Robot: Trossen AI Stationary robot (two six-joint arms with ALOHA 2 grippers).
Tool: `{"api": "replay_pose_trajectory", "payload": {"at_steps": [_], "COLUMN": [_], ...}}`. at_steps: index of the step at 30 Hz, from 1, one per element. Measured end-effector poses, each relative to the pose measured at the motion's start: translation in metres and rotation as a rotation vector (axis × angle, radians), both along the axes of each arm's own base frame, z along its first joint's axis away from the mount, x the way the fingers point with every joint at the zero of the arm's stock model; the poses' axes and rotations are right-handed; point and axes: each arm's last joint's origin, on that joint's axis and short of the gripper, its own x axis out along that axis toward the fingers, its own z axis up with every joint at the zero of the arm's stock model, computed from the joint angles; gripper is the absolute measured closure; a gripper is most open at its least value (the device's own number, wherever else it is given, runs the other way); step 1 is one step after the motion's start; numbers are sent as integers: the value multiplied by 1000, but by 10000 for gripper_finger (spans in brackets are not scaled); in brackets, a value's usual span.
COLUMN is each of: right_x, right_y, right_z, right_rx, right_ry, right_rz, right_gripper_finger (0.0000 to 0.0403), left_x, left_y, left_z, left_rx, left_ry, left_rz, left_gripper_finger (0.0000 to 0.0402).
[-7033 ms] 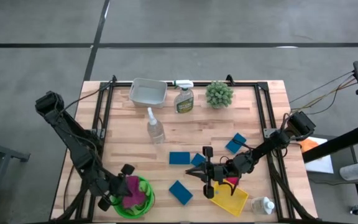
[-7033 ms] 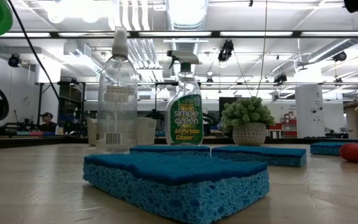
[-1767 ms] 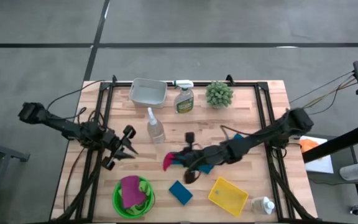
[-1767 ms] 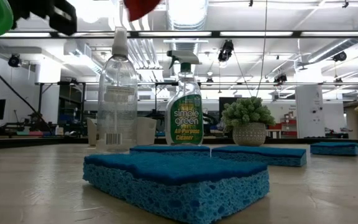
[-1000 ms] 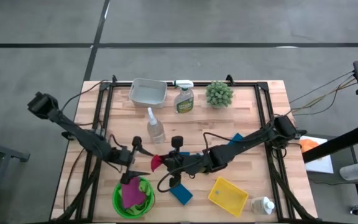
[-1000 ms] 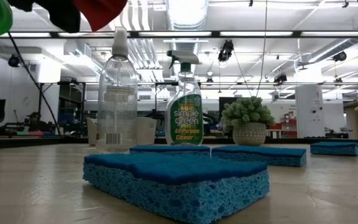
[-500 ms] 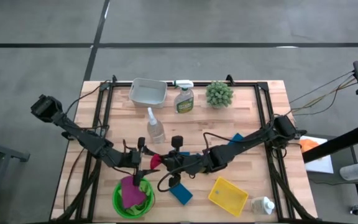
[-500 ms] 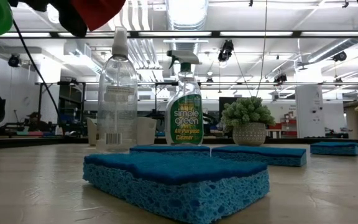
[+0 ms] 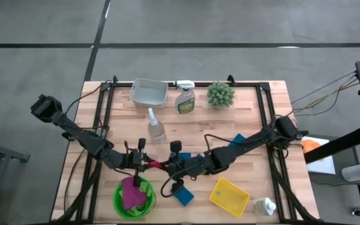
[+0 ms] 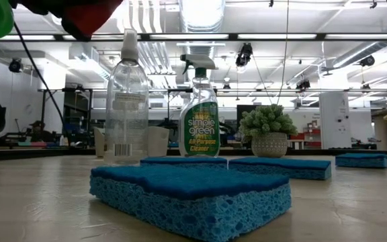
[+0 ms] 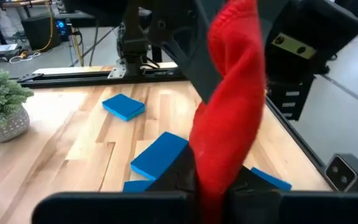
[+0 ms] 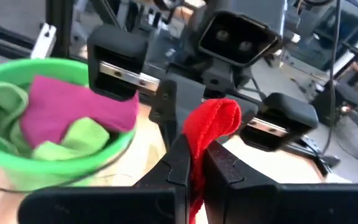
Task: Pick & Place Kitchen Items
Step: Put the red microfiber cloth into the green basket
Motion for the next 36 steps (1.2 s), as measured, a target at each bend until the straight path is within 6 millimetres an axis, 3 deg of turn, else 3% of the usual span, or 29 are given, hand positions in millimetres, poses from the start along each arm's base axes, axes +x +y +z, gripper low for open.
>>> {"api": "replay_pose_trajectory", "payload": {"at_steps": [6,10,12,16,20,24,26,29,32,36], "right_x": [-3,-11,-17,-43,-69,-103,-114,-123,-133,-135], "right_y": [11,14,13,14,10,7,6,2,1,2], "right_z": [3,-9,-16,-10,-25,0,2,-3,8,4], "right_rx": [17,-6,-3,41,7,22,26,27,59,62], "right_ry": [-149,-288,-363,-508,-481,-547,-521,-443,-475,-432], "right_rz": [47,153,216,337,344,295,299,288,260,244], "right_gripper_finger": [385,385,385,386,386,385,385,385,385,385], "left_x": [-9,-23,-33,-55,-76,-93,-97,-97,-93,-89], "left_y": [-7,-13,-16,-27,-41,-53,-58,-63,-65,-68], "left_z": [12,19,19,16,16,18,13,5,-6,-12], "left_rx": [35,36,51,65,89,86,106,101,121,136], "left_ry": [-6,-14,8,64,82,67,96,138,196,212], "left_rz": [-70,-125,-159,-287,-392,-483,-505,-504,-479,-466], "left_gripper_finger": [395,398,398,399,400,400,400,401,400,374]}}
